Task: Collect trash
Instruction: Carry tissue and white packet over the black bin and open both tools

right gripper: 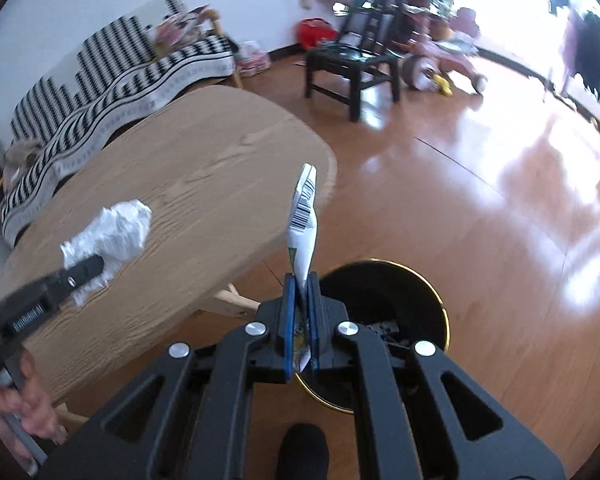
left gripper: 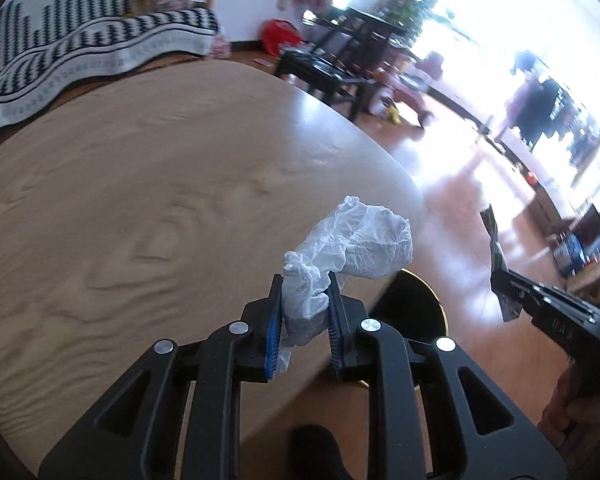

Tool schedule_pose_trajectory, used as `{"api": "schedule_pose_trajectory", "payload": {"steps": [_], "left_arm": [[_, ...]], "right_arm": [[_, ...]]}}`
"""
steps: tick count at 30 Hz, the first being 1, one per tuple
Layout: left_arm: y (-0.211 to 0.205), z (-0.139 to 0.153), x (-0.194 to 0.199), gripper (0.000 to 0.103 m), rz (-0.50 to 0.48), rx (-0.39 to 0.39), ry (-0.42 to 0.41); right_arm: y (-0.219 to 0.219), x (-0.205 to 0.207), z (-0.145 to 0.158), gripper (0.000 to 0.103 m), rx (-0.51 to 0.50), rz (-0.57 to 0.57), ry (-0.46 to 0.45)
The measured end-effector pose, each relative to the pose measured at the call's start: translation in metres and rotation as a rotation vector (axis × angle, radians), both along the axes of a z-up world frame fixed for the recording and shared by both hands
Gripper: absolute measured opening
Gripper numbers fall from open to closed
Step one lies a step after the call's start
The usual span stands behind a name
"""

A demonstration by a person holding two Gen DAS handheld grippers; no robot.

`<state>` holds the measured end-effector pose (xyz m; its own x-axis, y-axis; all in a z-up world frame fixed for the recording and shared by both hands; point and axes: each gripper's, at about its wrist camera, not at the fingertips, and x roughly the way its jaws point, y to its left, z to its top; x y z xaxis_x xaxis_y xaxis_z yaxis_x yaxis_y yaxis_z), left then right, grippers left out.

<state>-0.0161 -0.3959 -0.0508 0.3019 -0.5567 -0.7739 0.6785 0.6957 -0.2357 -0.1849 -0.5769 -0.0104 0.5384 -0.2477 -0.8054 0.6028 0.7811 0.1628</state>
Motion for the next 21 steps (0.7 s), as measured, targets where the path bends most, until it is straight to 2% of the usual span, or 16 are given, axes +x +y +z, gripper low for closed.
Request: {"api": "schedule_pose_trajectory", "payload": {"steps": [6,11,21], "left_arm": [[-0.033,-0.013,-0.029,0.020,-0.094,-0.006,0.030],[-0.050,-0.021,-0.040,0.020,-0.152,-0.018,0.049],[-0.071,-0.030,-0.044,0.020,-0.164,-0.033,0.074]], "right_arm": [[-0.014,-0.020,-0.005,0.006,0.033,-0.094,0.027],[-0.025,-0.027,-0.018,0.006,0.109,-0.144,0.048],[-0.032,-0.028,-0.020,0.006,0.131,-0.152,0.052]]}}
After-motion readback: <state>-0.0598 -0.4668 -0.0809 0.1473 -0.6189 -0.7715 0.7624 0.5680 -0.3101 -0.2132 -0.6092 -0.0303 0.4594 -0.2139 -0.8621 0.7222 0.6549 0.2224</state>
